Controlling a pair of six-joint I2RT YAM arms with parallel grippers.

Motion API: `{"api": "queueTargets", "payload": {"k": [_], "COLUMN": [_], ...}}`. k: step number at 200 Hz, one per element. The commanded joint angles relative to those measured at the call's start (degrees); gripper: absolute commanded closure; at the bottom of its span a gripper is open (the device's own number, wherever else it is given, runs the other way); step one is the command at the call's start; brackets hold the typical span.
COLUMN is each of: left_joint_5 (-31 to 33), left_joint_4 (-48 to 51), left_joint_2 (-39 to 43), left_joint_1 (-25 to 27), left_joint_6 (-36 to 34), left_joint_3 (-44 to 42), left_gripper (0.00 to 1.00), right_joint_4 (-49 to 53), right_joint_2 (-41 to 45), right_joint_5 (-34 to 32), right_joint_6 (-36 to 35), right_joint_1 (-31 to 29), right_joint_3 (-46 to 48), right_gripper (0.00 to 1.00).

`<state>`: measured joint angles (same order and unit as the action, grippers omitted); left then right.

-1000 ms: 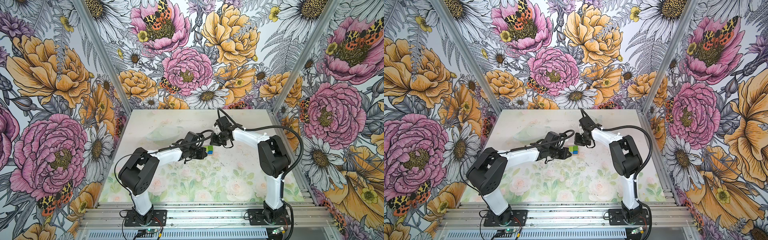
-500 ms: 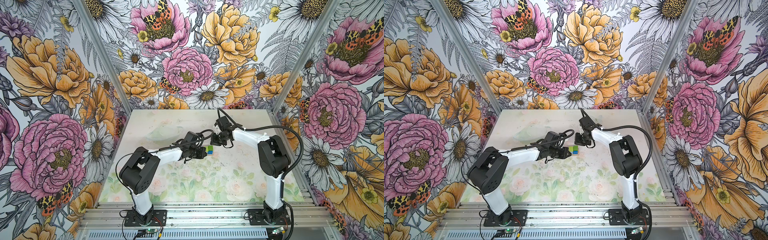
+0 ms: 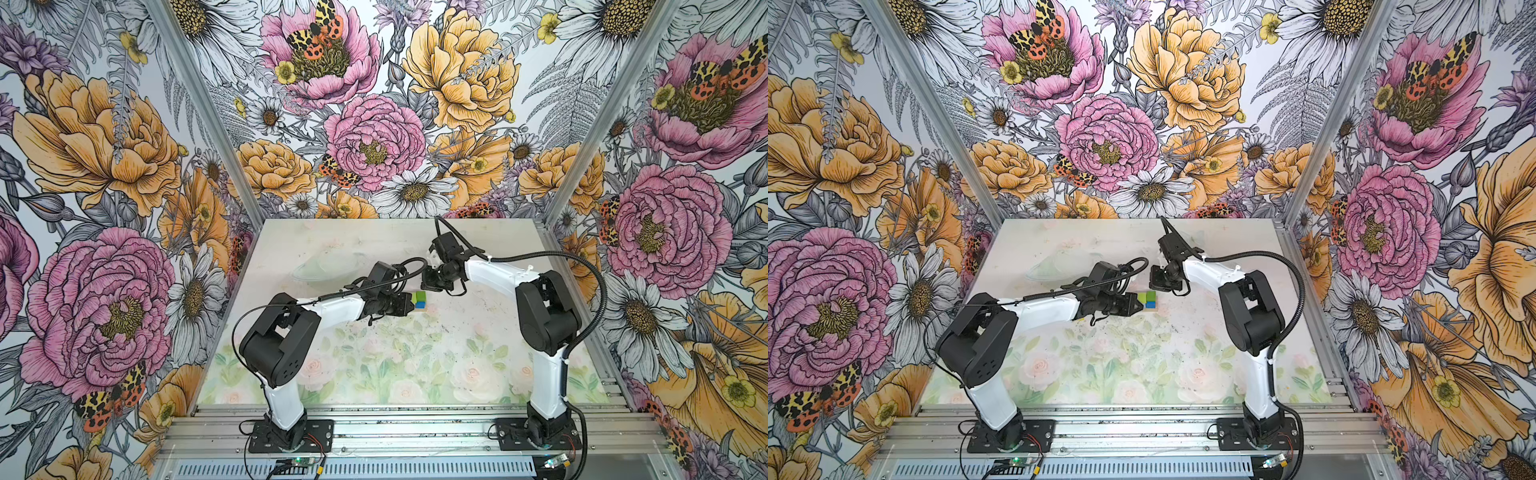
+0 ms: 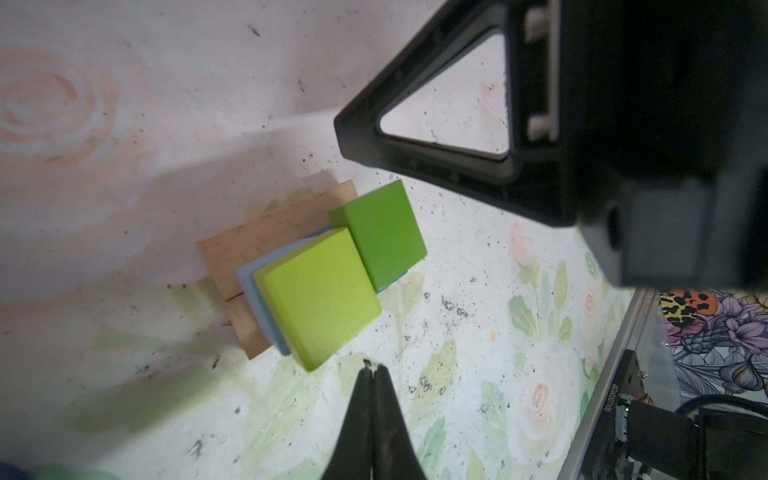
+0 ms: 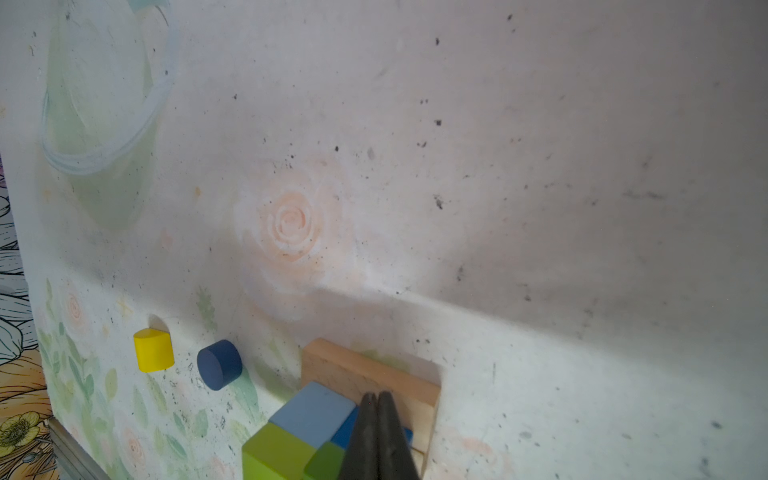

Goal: Build the wood block tower

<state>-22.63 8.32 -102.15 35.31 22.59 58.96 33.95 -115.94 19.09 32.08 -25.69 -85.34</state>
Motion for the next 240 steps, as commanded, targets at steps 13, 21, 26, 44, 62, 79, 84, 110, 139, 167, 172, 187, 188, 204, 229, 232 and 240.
{"api": "queueTargets", "payload": {"k": [13,21,26,44,62,79,84,110,139,167,172,187,188,204,229,232,240], "left_joint_5": [-1.80,-1.93,-1.89,-1.89,-2.06,-2.21,-2.23,-2.25,-2.33,-2.35,-2.33,-2.33,-2.33,-2.24,-2.18,-2.23,-2.15], "left_joint_4": [-1.66,-1.68,-1.77,-1.77,-1.89,-1.81,-1.83,-1.91,-1.93,-1.92,-1.91,-1.95,-1.97,-1.90,-1.91,-1.97,-1.86], "left_joint_2": [-1.09,-1.20,-1.21,-1.28,-1.30,-1.38,-1.34,-1.55,-1.64,-1.57,-1.65,-1.59,-1.58,-1.65,-1.59,-1.61,-1.65], "left_joint_1": [-0.94,-1.03,-0.99,-1.13,-1.27,-1.33,-1.36,-1.29,-1.38,-1.47,-1.47,-1.47,-1.43,-1.47,-1.51,-1.55,-1.56], "left_joint_6": [0.82,0.79,0.81,0.87,0.88,0.88,0.88,0.97,0.92,1.01,1.05,1.05,1.05,1.10,1.12,1.06,1.08], "left_joint_3": [1.34,1.50,1.45,1.68,1.69,1.73,1.72,1.89,1.95,1.98,2.01,1.98,1.97,1.98,1.95,1.98,2.01], "left_gripper": [1.00,1.00,1.00,1.00,1.00,1.00,1.00,1.00,1.00,1.00,1.00,1.00,1.00,1.00,1.00,1.00,1.00], "right_joint_4": [-0.64,-0.64,-0.57,-0.64,-0.64,-0.62,-0.64,-0.64,-0.64,-0.63,-0.64,-0.63,-0.64,-0.63,-0.62,-0.60,-0.63], "right_joint_2": [2.32,2.21,2.23,2.22,2.26,2.21,2.32,2.55,2.91,3.16,3.26,3.44,3.49,3.65,3.56,3.53,3.44], "right_joint_5": [-1.22,-1.25,-1.25,-1.48,-1.58,-1.60,-1.60,-1.53,-1.32,-1.25,-1.25,-1.25,-1.25,-1.25,-1.25,-1.25,-1.18], "right_joint_6": [0.42,0.41,0.36,0.35,0.37,0.36,0.36,0.36,0.36,0.40,0.44,0.48,0.46,0.43,0.49,0.57,0.55], "right_joint_1": [-0.26,-0.26,-0.24,-0.18,-0.09,-0.08,-0.13,-0.07,-0.16,-0.34,-0.35,-0.46,-0.43,-0.49,-0.44,-0.43,-0.43], "right_joint_3": [-2.56,-2.55,-2.56,-2.67,-2.81,-2.81,-2.83,-2.81,-2.62,-2.28,-2.21,-2.06,-2.04,-1.69,-1.32,-1.32,-1.32], "right_gripper": [1.00,1.00,1.00,1.00,1.00,1.00,1.00,1.00,1.00,1.00,1.00,1.00,1.00,1.00,1.00,1.00,1.00]}}
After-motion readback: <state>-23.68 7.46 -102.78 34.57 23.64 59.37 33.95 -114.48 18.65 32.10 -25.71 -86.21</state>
